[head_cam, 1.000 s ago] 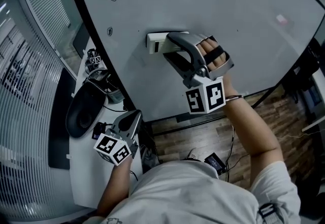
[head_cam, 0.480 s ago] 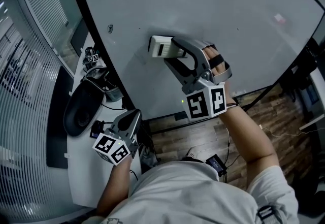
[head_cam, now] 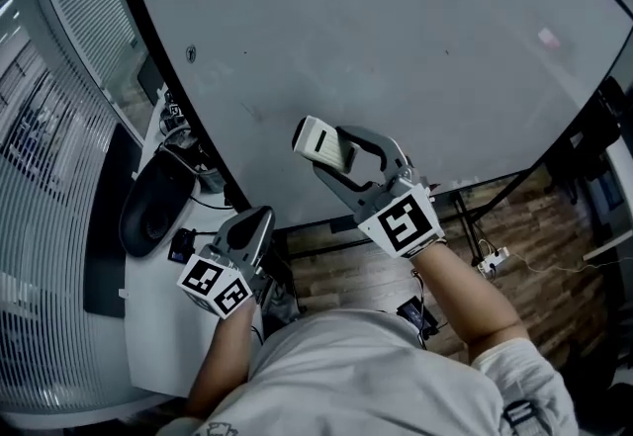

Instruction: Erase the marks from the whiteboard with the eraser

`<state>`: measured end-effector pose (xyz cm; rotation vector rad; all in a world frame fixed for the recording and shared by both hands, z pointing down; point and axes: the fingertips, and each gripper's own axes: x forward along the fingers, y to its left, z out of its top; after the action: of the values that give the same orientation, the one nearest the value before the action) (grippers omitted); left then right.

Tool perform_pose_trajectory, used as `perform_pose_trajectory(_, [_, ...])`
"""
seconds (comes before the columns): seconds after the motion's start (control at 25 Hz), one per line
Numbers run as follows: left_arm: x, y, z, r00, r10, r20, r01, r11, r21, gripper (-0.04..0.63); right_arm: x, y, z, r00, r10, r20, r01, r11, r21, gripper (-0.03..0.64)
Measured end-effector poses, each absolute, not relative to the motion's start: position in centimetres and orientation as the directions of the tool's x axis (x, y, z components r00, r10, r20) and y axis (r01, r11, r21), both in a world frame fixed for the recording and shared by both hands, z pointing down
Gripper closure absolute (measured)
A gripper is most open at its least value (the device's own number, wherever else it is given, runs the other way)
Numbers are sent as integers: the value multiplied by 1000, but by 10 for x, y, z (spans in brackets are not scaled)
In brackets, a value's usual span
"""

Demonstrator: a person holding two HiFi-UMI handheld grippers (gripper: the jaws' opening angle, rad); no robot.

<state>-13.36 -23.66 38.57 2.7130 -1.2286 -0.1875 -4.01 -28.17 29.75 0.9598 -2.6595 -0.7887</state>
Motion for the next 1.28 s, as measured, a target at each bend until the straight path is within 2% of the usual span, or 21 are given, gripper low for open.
perform_pose_trajectory(0.12, [-125, -234, 383, 635, -770, -57, -750, -633, 193, 588, -28, -276, 312, -791, -612, 11, -542, 708, 454, 382])
perform_pose_trajectory(0.4, [-75, -234, 375, 622, -781, -55, -764, -622, 172, 588, 19, -266, 327, -825, -565, 15, -524, 774, 357, 382])
perform_pose_trajectory(0.72, [3, -227, 368, 630, -773, -72, -758, -632, 159, 588, 90, -248, 346, -832, -555, -20, -544, 807, 232, 382])
perform_pose_trajectory(0.92, [47, -211, 362, 635, -767, -95, -749, -641, 166, 588, 133, -229, 367, -849, -527, -38, -527, 849, 16, 382])
perform_pose_trajectory(1.04, [73, -198, 364, 645, -757, -100, -740, -652, 162, 588, 153, -211, 380, -857, -514, -42, -513, 858, -42, 382])
perform_pose_trajectory(1.28, [94, -176, 375, 655, -752, -72, -735, -656, 169, 588, 178, -186, 400, -853, -520, -50, -509, 849, -140, 382])
